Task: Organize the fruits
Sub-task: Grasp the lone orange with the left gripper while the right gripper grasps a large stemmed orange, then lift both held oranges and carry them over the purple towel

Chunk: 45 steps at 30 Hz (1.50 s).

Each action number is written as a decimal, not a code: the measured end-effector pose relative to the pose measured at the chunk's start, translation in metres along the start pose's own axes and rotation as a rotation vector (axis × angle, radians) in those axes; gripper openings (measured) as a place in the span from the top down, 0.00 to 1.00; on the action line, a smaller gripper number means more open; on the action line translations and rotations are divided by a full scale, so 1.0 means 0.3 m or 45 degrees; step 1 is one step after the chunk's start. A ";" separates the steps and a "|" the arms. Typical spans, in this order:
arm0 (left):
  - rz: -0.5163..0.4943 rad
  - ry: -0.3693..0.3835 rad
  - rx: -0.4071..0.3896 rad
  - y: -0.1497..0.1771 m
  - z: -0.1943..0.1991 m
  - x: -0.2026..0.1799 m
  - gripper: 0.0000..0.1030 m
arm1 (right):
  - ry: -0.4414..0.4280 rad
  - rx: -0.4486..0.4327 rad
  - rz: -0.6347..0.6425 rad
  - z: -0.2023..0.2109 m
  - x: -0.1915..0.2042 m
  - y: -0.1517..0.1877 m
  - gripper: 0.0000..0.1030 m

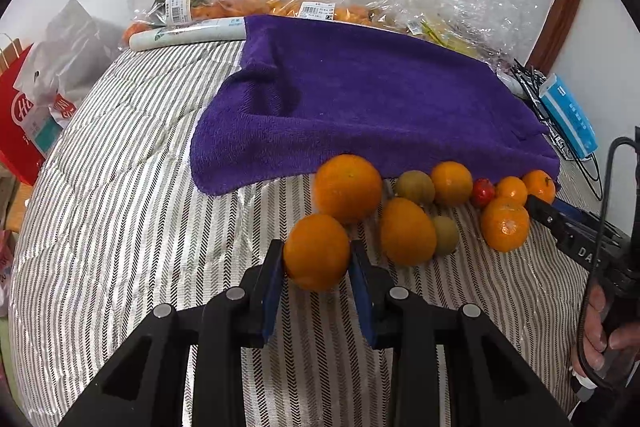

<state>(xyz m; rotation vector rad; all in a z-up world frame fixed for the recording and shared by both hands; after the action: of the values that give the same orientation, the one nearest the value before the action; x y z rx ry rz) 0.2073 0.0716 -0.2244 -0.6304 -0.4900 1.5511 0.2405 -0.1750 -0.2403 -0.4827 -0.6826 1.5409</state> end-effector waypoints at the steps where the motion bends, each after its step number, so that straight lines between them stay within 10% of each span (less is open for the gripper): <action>1: 0.001 0.001 0.003 0.000 -0.003 0.002 0.70 | 0.004 0.003 0.003 -0.003 -0.003 0.003 0.53; 28: 0.010 0.018 -0.045 -0.019 0.053 0.003 0.71 | -0.040 -0.063 0.024 0.051 -0.007 -0.005 0.57; 45: -0.009 0.013 -0.213 -0.234 0.201 -0.027 0.70 | -0.003 -0.275 0.019 0.277 -0.006 -0.203 0.57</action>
<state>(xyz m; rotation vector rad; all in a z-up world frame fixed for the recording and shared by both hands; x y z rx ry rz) 0.2212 0.0730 -0.1326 -0.7633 -0.6181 1.5099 0.2300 -0.1876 -0.1384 -0.6489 -0.8541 1.4890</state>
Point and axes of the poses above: each gripper's, at about its wrist camera, not at the fingertips, and z roughly against the way its jaws point, x to its left, y to its underside, the point moved 5 cm from there along -z, roughly the way its jaws point, and after that the axes turned 6 degrees about -x, right-handed, at the moved point
